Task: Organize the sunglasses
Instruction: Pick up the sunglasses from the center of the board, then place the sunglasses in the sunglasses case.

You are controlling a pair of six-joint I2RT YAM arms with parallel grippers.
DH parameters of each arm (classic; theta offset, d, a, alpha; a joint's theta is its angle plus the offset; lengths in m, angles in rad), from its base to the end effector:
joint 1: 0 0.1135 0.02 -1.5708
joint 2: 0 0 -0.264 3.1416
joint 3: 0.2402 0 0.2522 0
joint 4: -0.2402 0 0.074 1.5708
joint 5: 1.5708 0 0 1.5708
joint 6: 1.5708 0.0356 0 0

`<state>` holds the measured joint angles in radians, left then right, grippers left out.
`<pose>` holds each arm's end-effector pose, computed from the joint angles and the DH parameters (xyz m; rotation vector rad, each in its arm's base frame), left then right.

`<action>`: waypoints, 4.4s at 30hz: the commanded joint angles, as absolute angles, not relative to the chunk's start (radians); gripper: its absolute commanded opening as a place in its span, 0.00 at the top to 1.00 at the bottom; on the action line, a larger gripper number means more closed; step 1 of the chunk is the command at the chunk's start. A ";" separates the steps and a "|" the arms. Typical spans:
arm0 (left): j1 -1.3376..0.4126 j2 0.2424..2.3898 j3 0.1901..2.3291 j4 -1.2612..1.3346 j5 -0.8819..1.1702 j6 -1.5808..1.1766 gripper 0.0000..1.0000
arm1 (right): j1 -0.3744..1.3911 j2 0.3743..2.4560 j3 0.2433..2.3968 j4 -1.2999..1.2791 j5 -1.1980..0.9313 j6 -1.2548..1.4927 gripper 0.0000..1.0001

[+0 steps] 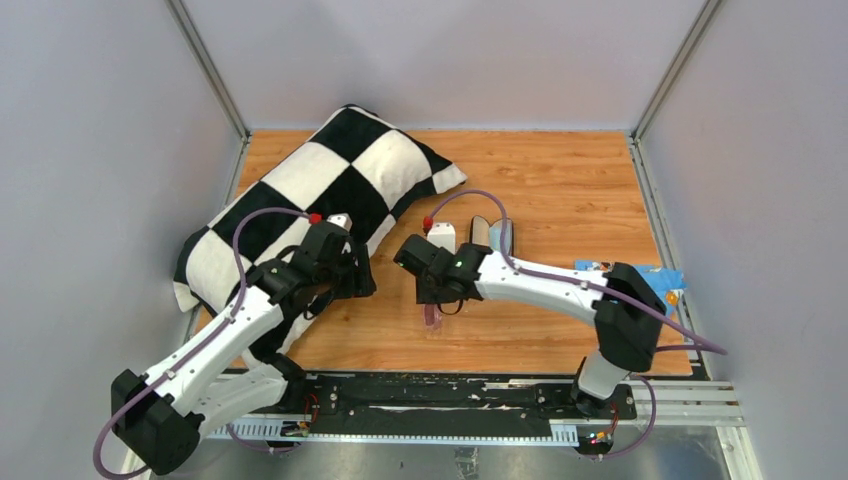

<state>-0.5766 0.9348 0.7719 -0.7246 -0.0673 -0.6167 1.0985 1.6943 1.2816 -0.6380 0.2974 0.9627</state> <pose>0.1554 -0.0982 0.2604 -0.0802 2.5050 -0.4309 0.1706 0.3111 0.2384 -0.0729 2.5984 0.3926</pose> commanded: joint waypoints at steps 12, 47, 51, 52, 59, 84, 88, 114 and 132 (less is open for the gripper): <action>-0.545 1.199 0.941 -0.555 0.091 -0.570 0.29 | 0.695 1.328 1.138 -0.645 0.220 0.578 0.60; -0.631 1.996 1.484 -0.413 0.328 -0.606 0.38 | 0.378 1.903 1.434 -0.645 0.033 0.422 0.59; -0.630 2.026 1.500 -0.424 0.329 -0.598 0.38 | 0.374 1.923 1.428 -0.646 0.043 0.415 0.59; -0.630 2.034 1.503 -0.426 0.331 -0.596 0.38 | 0.373 1.927 1.428 -0.647 0.042 0.414 0.59; -0.629 2.050 1.516 -0.433 0.329 -0.590 0.38 | 0.373 1.930 1.421 -0.663 0.036 0.404 0.59; -0.642 2.121 1.529 -0.413 0.351 -0.603 0.39 | 0.373 1.837 1.382 -0.684 -0.009 0.486 0.57; -0.655 2.112 1.527 -0.403 0.348 -0.609 0.39 | 0.377 1.826 1.386 -0.693 -0.034 0.504 0.57; -0.663 2.122 1.542 -0.399 0.384 -0.622 0.39 | 0.383 1.833 1.291 -0.563 0.112 0.482 0.58; -0.675 2.137 1.574 -0.414 0.393 -0.620 0.39 | 0.380 1.839 1.249 -0.522 0.097 0.476 0.55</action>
